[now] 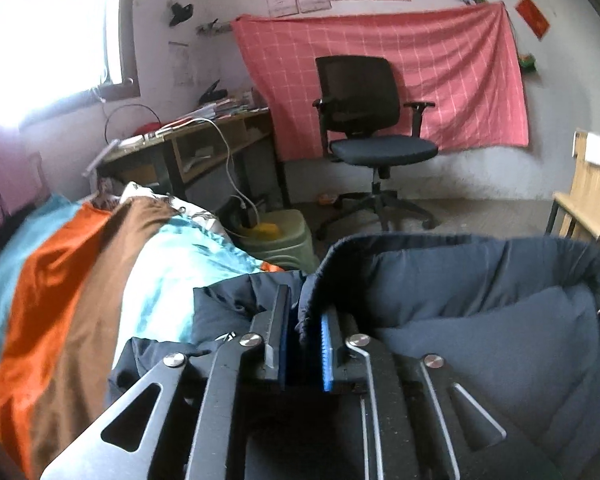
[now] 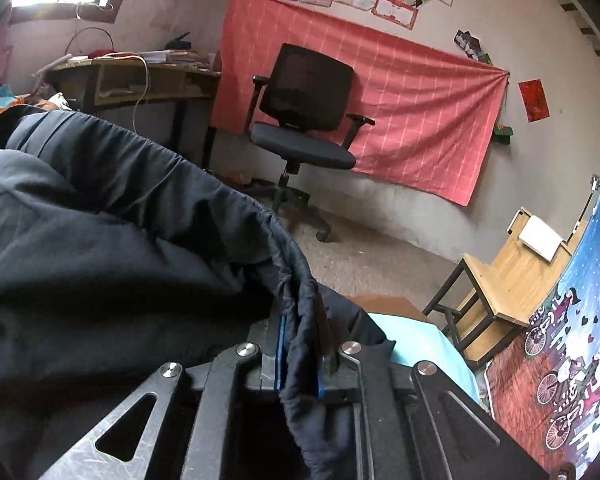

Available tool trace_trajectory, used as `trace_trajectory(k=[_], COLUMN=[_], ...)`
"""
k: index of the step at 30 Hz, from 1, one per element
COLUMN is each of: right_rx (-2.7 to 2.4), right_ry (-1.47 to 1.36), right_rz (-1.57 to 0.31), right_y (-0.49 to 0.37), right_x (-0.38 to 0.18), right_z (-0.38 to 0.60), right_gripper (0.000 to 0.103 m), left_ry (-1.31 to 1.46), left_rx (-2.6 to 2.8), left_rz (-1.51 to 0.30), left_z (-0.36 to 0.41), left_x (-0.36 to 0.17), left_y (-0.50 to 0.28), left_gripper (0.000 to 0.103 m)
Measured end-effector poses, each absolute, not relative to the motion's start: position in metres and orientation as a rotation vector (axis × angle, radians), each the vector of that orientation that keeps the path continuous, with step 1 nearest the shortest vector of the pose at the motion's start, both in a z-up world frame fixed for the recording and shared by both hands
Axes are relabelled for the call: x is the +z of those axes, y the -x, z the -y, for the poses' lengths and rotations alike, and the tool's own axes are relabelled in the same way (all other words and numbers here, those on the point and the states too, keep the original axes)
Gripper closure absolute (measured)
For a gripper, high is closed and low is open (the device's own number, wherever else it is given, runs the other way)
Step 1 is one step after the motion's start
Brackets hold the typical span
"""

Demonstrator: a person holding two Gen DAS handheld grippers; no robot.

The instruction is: Fold large clothes

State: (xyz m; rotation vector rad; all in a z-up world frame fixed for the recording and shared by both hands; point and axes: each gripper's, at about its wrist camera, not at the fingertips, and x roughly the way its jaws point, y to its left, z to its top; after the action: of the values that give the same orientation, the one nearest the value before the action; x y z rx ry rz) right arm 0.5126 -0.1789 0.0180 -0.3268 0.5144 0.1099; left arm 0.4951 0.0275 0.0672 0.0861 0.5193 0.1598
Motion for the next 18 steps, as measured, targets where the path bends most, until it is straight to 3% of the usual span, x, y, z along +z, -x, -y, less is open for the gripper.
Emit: trace_trajectory(k=[1,2,4,5,7,12,15,18], right_rx=[0.109,0.107,0.119,0.129,0.147,0.239,0.339,0.402], right_ry=[0.324,0.318,0.296,0.285,0.265,0.224,0.204,0.244], right_rz=[-0.512,-0.516,-0.513,-0.499,-0.466,-0.417,-0.407,-0.463], right_y=[-0.513,-0.513,-0.511,-0.509,-0.502,-0.47,-0.447,-0.45], right_x=[0.018,0.017,0.015,0.014,0.016,0.032,0.035,0.025], right_z=[0.179,0.181,0.185,0.187,0.192,0.204,0.21,0.198], right_gripper=[0.087,0.079,0.053,0.034,0.024,0.017,0.012,0.012], left_ry=[-0.072,-0.06,-0.044,-0.044,-0.065,-0.107,-0.159,-0.231], left_rx=[0.15,0.145,0.139,0.124,0.099,-0.021,-0.089,-0.069], left_rz=[-0.506,-0.497,-0.474,-0.455,-0.446,-0.454,-0.469,-0.543], left_z=[-0.028,-0.029,-0.026,-0.025,-0.019,-0.009,-0.001,0.008], left_x=[0.069,0.071,0.076,0.079,0.085,0.083,0.068,0.044], left_y=[-0.493,-0.489,-0.481,-0.478,-0.469,-0.436,-0.415,-0.422], left_gripper=[0.074,0.05,0.033,0.032,0.032,0.029,0.02,0.019])
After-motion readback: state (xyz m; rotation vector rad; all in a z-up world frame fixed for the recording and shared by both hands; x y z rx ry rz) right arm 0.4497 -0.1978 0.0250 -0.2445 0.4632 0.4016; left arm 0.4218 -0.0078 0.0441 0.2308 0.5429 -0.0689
